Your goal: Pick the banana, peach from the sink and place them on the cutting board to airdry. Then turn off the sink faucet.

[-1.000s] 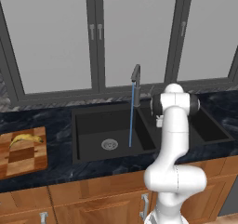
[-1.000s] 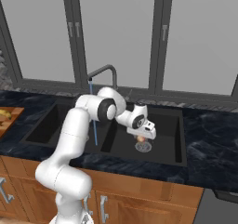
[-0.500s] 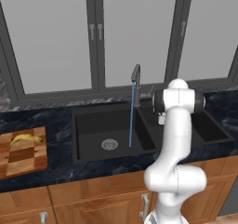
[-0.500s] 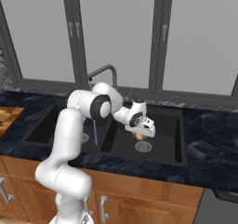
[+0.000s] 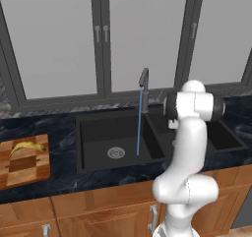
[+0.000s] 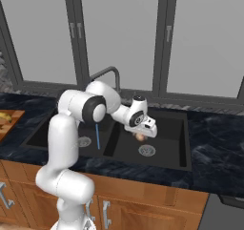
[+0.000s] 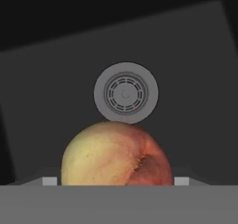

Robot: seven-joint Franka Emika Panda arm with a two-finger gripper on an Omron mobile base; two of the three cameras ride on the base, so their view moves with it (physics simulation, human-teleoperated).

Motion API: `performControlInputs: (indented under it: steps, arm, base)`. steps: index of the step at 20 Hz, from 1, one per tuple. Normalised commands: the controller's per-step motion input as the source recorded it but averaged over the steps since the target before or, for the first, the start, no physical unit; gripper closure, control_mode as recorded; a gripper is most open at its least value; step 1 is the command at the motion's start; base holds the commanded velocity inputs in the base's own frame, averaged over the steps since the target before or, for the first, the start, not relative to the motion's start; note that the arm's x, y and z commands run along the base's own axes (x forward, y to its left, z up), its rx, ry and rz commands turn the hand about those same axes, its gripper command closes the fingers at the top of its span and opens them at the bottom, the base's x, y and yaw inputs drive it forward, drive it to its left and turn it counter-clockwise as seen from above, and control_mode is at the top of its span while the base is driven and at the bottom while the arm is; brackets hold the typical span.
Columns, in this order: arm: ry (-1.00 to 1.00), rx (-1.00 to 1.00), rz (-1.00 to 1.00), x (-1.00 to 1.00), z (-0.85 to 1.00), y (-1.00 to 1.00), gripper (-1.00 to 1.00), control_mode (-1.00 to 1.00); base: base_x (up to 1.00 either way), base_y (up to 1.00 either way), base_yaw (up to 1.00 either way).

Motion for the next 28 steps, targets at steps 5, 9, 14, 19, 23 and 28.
performControlInputs:
  steps: [5,9,14,19,23,28]
  arm:
    - [0.0,0.0,0.0,-0.34,0.46,0.14,1.0,-1.0]
    - [0.0,0.0,0.0,-0.36,0.46,0.15,1.0,-1.0]
    - [0.0,0.0,0.0,-0.36,0.38,0.25,1.0,-1.0]
    - [0.0,0.0,0.0,-0.41,0.32,0.32,1.0,-1.0]
    - [0.0,0.0,0.0,-0.36,0.29,0.35,1.0,-1.0]
    - [0.0,0.0,0.04,-0.25,0.21,0.37,1.0,-1.0]
  base:
    - [0.0,0.0,0.0]
    - [0.0,0.0,0.0]
    - [0.0,0.0,0.0]
    - [0.0,0.0,0.0]
    - [0.0,0.0,0.0]
    - [0.0,0.0,0.0]
